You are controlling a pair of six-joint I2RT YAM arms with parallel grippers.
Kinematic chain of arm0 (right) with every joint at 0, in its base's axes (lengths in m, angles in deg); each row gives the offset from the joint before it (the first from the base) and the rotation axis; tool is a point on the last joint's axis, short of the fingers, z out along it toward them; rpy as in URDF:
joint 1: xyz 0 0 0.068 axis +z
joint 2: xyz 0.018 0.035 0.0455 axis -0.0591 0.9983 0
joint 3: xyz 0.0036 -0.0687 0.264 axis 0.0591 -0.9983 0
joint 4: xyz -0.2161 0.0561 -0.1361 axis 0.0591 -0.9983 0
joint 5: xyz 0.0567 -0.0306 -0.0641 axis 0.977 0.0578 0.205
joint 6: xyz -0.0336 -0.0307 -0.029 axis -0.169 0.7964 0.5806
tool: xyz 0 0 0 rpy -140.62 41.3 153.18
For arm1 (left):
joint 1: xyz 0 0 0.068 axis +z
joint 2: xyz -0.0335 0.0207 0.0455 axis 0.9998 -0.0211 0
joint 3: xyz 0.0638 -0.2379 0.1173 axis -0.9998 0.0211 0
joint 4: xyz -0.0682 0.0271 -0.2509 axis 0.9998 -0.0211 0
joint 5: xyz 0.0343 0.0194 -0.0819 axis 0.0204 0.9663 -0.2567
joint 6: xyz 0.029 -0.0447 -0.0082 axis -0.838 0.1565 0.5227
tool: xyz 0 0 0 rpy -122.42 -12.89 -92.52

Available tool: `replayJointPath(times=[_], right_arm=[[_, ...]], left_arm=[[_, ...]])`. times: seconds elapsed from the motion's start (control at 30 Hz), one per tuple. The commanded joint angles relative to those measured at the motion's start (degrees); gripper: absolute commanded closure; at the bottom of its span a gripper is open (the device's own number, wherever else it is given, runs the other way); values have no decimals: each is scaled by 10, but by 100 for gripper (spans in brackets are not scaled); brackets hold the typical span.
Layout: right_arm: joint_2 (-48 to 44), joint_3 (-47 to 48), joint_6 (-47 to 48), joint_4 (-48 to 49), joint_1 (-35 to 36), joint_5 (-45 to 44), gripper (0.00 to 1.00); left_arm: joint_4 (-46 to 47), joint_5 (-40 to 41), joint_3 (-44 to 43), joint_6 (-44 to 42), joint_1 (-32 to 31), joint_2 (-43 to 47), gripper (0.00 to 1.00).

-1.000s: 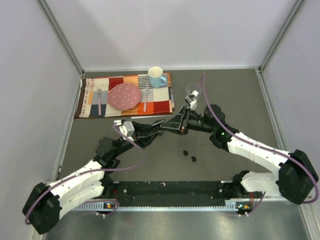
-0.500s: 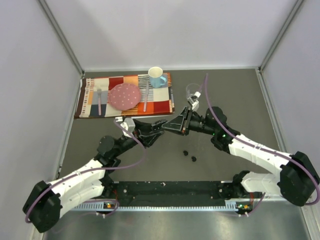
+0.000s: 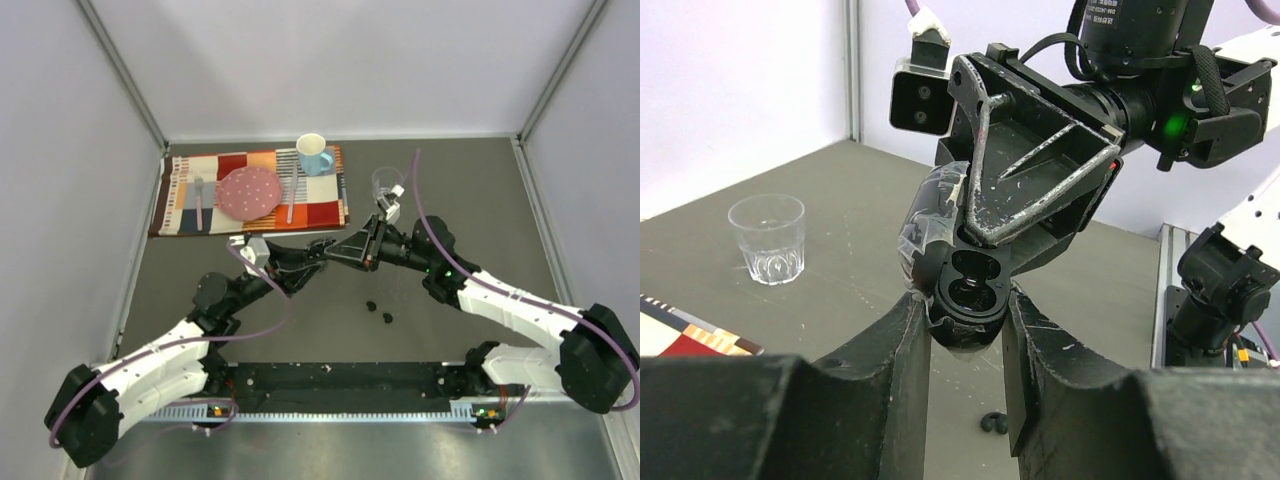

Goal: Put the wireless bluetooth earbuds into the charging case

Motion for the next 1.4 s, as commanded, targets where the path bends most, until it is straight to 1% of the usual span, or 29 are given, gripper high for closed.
replayJointPath(times=[0.0,0.03,0.13,0.2,0.27,0.33,0.37,0.4,0.47,0.5,0.57,0.6,0.63,0.7,0.83,0.87,0.9,0.93,0.97,1.0,1.03,1.07,1.1,1.13,1.17,1.23,1.33,1.37], right_arm=[[-17,-4,-6,39,2,2,100],[-17,-3,-6,38,2,2,100],[-12,4,-6,27,2,10,100],[-6,4,-8,24,2,12,100],[-4,5,-8,20,2,13,100],[1,5,-9,18,2,19,100],[2,5,-10,18,2,21,96],[3,6,-9,19,2,23,85],[4,6,-6,20,1,24,73],[3,6,-5,21,2,24,63],[1,6,-2,20,2,22,51],[0,7,0,19,1,21,40],[-2,8,3,11,1,17,33],[-13,11,16,-6,0,10,24],[-56,13,60,-64,-8,-25,21],[-69,15,91,-107,-8,-36,21],[-101,22,112,-142,-9,-48,21],[-116,26,131,-178,-9,-81,21],[-135,32,173,-214,-9,-102,21],[-164,38,192,-295,-9,-125,22],[-182,37,203,-327,-10,-172,23],[-197,34,212,-361,-9,-193,25],[-221,27,221,-412,-9,-213,29],[-230,24,222,-444,-9,-249,30],[-234,20,224,-466,-10,-262,33],[-233,8,231,-521,-8,-267,34],[-219,-20,223,-565,-9,-253,41],[-217,-30,210,-571,-9,-251,46]], left_arm=[[33,2,4,-4,-1,11,71],[34,1,5,-5,-1,11,68],[41,-6,7,-12,-1,14,75],[43,-15,7,-23,-1,16,96],[45,-24,6,-30,-1,16,100],[49,-29,7,-36,-1,17,100],[50,-28,8,-38,-2,17,100],[51,-28,10,-40,-2,20,100],[52,-28,12,-45,-1,22,100],[52,-27,13,-46,-1,24,100],[50,-26,15,-48,-1,26,100],[51,-20,18,-48,-1,28,100],[51,-17,21,-48,-1,30,100],[52,-10,26,-48,-1,35,100],[42,5,33,-53,-1,47,100],[39,10,35,-55,-1,50,100],[32,15,40,-57,-1,57,100],[29,26,43,-59,-1,61,100],[26,32,46,-59,-1,70,100],[18,39,50,-59,-1,76,100],[15,51,53,-59,-1,81,100],[12,56,55,-59,-1,86,100],[6,60,59,-59,-1,96,100],[1,63,61,-63,-1,99,100],[-3,65,61,-65,-1,108,100],[-18,65,61,-68,0,115,100],[-31,64,57,-69,0,125,100],[-36,63,57,-69,-1,129,100]])
